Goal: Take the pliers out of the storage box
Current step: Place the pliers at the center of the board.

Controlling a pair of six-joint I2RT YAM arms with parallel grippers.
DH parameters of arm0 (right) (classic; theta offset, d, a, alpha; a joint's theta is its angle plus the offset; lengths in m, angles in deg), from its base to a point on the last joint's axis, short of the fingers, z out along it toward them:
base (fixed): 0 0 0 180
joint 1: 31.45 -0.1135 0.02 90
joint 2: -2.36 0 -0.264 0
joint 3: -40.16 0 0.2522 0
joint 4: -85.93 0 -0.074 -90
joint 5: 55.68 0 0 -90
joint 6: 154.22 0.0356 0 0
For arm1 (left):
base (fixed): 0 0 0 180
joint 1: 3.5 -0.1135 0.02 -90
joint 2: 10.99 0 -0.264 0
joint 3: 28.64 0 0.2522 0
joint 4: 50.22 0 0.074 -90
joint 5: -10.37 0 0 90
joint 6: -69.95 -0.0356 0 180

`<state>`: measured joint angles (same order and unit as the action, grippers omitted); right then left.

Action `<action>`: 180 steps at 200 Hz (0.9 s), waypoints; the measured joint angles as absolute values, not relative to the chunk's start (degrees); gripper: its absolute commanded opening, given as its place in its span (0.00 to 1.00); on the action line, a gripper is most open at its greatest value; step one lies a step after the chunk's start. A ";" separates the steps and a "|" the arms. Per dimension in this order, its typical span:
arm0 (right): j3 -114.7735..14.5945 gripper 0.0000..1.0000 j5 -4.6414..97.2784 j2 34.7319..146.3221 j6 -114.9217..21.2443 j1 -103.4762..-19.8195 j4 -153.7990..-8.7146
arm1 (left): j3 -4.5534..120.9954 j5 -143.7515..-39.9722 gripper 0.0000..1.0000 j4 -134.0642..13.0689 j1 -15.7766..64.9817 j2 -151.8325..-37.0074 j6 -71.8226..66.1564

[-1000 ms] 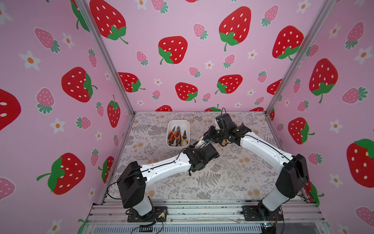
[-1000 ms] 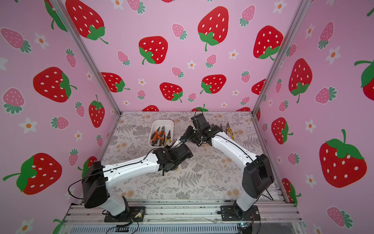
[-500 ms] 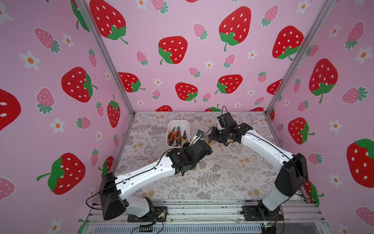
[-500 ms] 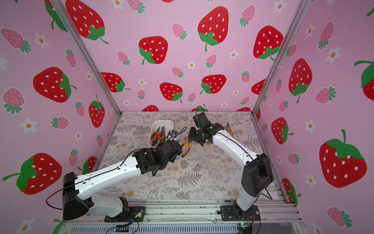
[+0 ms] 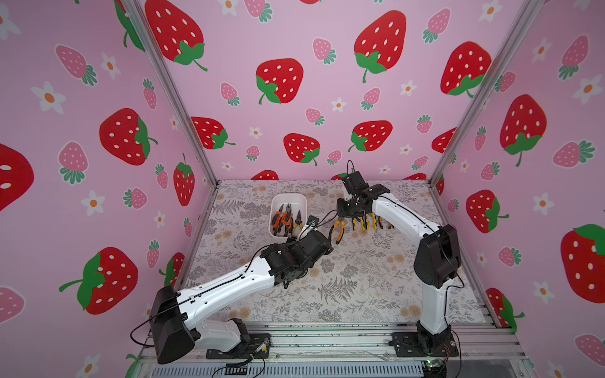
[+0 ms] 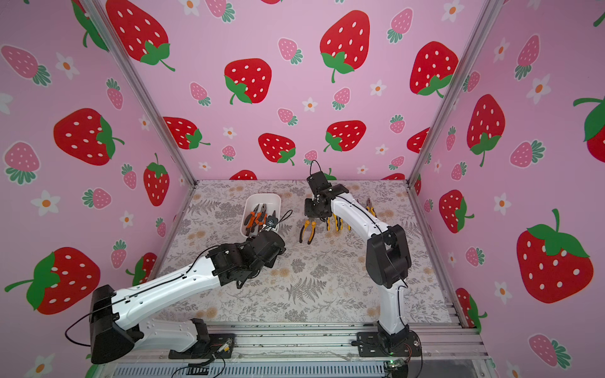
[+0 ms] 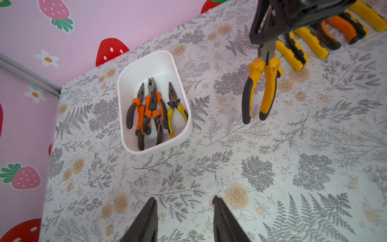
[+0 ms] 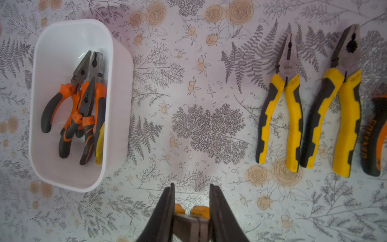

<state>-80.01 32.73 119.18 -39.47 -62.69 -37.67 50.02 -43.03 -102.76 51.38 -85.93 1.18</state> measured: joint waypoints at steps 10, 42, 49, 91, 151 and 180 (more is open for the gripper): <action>-82.57 0.00 32.08 121.25 -41.37 -62.27 -37.21 | 49.80 -43.58 0.45 -102.26 50.83 -85.93 1.14; -92.23 0.00 29.11 128.82 -46.36 -61.16 -35.44 | 48.21 -46.07 0.44 -100.38 48.88 -86.65 0.87; -94.06 0.00 28.65 130.37 -47.16 -60.92 -35.03 | 47.94 -46.46 0.44 -99.95 48.56 -87.06 0.81; -103.05 0.00 26.53 138.48 -50.46 -59.85 -33.63 | 45.74 -49.31 0.44 -97.23 46.35 -88.75 0.11; -109.67 0.00 25.98 145.06 -51.62 -58.58 -32.69 | 45.45 -52.10 0.43 -94.50 43.90 -89.36 -0.90; -110.37 0.00 26.51 146.13 -51.58 -57.49 -32.71 | 44.62 -53.22 0.43 -93.69 43.18 -89.93 -1.18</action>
<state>-110.37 26.51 146.13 -51.58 -57.49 -32.71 44.62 -53.22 -93.69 43.18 -89.93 -1.18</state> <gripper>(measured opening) 0.278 0.427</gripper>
